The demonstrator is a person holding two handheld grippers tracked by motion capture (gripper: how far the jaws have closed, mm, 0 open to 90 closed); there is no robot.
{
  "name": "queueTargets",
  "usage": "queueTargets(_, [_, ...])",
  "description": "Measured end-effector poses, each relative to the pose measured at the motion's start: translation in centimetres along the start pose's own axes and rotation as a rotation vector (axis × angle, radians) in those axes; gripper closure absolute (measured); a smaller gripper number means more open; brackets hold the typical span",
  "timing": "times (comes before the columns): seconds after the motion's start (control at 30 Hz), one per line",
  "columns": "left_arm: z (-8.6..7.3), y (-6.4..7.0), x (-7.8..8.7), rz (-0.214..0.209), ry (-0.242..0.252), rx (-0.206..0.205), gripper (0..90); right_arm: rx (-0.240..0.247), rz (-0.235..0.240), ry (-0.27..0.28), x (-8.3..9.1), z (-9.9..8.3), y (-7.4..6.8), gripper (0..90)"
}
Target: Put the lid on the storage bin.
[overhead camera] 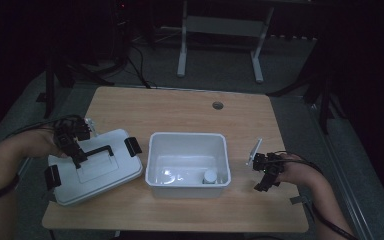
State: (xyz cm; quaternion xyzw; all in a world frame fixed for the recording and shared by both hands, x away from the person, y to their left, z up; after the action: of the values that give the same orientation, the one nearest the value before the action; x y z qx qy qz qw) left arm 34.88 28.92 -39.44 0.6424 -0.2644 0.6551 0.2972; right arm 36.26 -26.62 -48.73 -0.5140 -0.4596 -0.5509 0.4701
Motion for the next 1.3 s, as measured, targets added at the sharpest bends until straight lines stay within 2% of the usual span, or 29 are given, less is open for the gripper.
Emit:
queueTargets(0.17, [-0.3, 0.6, 2.7, 0.028, 0.007, -0.005, 84.0, -0.005, -0.006, 0.002, 0.2, -0.1, 0.0, 19.4])
queueTargets(0.33, [-0.3, 1.2, 5.2, 0.038, 0.044, -0.008, 84.0, -0.004, -0.004, 0.000, 0.3, -0.1, -0.1, 19.4])
queueTargets(0.47, [-0.2, 1.8, 6.4, 0.047, 0.056, -0.022, 84.0, -0.002, -0.003, -0.002, 0.3, -0.1, -0.2, 19.4])
queueTargets(0.5, [0.2, 2.3, 7.4, 0.060, 0.067, -0.041, 84.0, -0.004, -0.003, -0.001, 0.3, -0.1, -0.2, 19.4])
queueTargets(0.53, [0.4, 2.5, 7.8, 0.054, 0.073, -0.045, 83.9, -0.003, -0.003, -0.002, 0.3, 0.0, -0.2, 19.4])
queueTargets(0.67, [1.3, 3.4, 8.8, 0.055, 0.091, -0.074, 84.0, -0.003, -0.004, 0.000, 0.4, 0.1, -0.2, 19.4])
queueTargets(0.7, [2.3, 4.2, 9.3, 0.055, 0.101, -0.102, 84.0, 0.001, -0.006, -0.001, 0.5, 0.2, -0.2, 19.4])
queueTargets(0.77, [3.3, 4.8, 9.5, 0.055, 0.107, -0.130, 83.9, 0.001, -0.006, -0.001, 0.5, 0.3, -0.2, 19.4])
queueTargets(1.0, [6.3, 6.5, 9.9, 0.029, 0.139, -0.185, 83.9, 0.013, -0.008, -0.002, 0.6, 0.6, -0.2, 19.4])
queueTargets(1.03, [6.3, 6.5, 9.9, 0.029, 0.139, -0.185, 84.0, 0.013, -0.008, -0.002, 0.6, 0.6, -0.2, 19.4])
queueTargets(1.07, [7.3, 7.1, 10.0, 0.031, 0.137, -0.212, 84.0, 0.013, -0.006, -0.001, 0.6, 0.7, -0.2, 19.4])
queueTargets(1.17, [8.6, 7.9, 9.9, 0.032, 0.130, -0.244, 84.0, 0.014, -0.006, -0.003, 0.5, 0.8, -0.2, 19.4])
queueTargets(1.23, [9.0, 8.1, 9.9, 0.033, 0.125, -0.253, 84.0, 0.014, -0.006, -0.001, 0.5, 0.8, -0.2, 19.4])
queueTargets(1.3, [10.2, 8.9, 9.7, 0.032, 0.121, -0.280, 84.0, 0.012, -0.006, 0.000, 0.5, 0.8, -0.1, 19.4])
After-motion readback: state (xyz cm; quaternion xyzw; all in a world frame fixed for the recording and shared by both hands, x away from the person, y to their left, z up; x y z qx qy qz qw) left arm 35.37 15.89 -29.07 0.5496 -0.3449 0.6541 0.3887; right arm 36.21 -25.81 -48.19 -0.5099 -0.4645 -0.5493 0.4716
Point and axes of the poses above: each handheld gripper's, and its own axes: x roughly backward along the jaws, z roughly out of its top, y roughly to its right, the point moved 1 cm from there along -x, roughly forward along the jaws, and after that the axes turned 11 degrees about x, right-handed, at the moved point
